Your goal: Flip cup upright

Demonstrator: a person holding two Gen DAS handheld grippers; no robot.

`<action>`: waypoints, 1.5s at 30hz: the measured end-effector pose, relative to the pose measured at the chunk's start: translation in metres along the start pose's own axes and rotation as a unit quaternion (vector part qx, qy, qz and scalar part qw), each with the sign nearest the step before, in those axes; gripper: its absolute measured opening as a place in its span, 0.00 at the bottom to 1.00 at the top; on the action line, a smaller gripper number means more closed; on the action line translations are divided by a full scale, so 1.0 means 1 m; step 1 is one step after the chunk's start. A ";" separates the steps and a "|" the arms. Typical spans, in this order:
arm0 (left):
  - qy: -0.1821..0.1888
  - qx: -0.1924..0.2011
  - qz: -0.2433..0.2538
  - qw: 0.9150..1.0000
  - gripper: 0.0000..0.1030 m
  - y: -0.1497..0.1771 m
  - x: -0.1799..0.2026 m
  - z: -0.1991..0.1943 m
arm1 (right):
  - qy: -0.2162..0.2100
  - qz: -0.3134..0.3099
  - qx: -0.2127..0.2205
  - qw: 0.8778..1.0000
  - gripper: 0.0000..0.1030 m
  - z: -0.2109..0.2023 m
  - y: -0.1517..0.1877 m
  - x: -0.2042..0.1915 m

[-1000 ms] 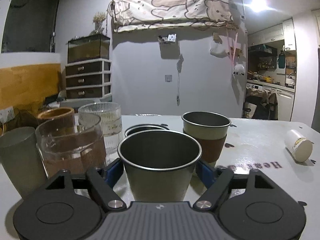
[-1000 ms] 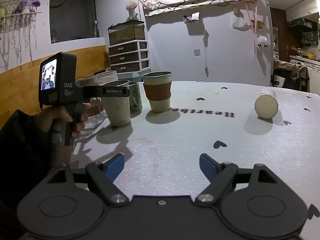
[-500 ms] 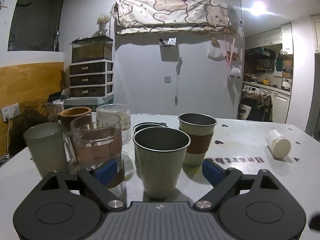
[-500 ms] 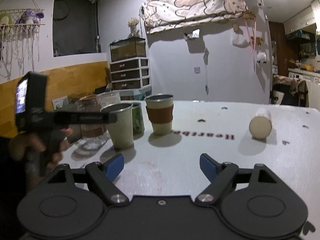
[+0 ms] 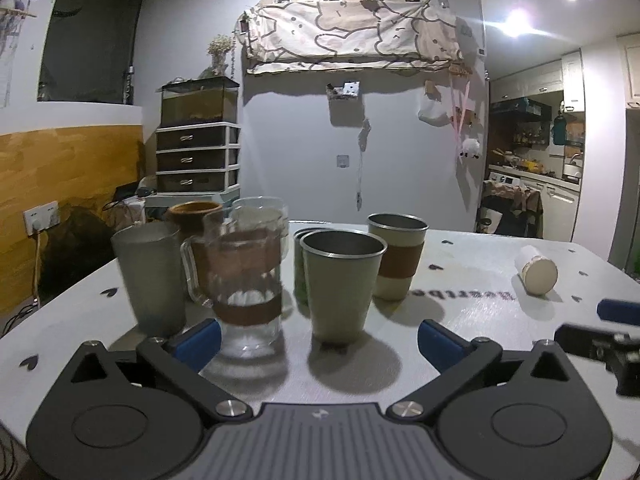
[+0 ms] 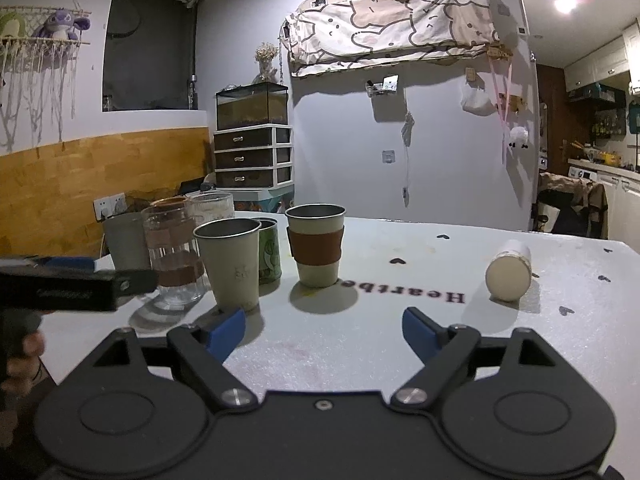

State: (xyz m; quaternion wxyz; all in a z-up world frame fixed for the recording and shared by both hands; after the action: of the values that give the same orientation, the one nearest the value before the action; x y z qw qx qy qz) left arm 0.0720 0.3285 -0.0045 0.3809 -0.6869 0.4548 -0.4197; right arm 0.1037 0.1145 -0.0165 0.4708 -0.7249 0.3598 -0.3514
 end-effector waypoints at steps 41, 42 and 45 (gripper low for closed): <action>-0.015 0.016 -0.001 1.000 1.00 0.016 -0.010 -0.028 | 0.026 -0.013 -0.008 1.000 1.00 0.001 0.007 -0.003; -0.015 0.016 -0.001 1.000 1.00 0.017 -0.010 -0.028 | 0.026 -0.014 -0.008 1.000 1.00 0.001 0.007 -0.003; -0.015 0.016 -0.001 1.000 1.00 0.017 -0.010 -0.028 | 0.025 -0.014 -0.009 1.000 1.00 0.001 0.007 -0.003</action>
State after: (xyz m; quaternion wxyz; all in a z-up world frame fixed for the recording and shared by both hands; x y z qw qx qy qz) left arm 0.0388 0.3291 -0.0118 0.3980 -0.6875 0.4418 -0.4168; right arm 0.1016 0.1152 -0.0238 0.4502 -0.7247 0.3647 -0.3729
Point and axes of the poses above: each gripper's, at about its wrist camera, not at the fingertips, and z roughly the way its jaws point, x to its right, y to its underside, the point moved 6 cm from there along z, roughly the way its jaws point, and after that the axes turned 13 degrees about -z, right-handed, at the moved point
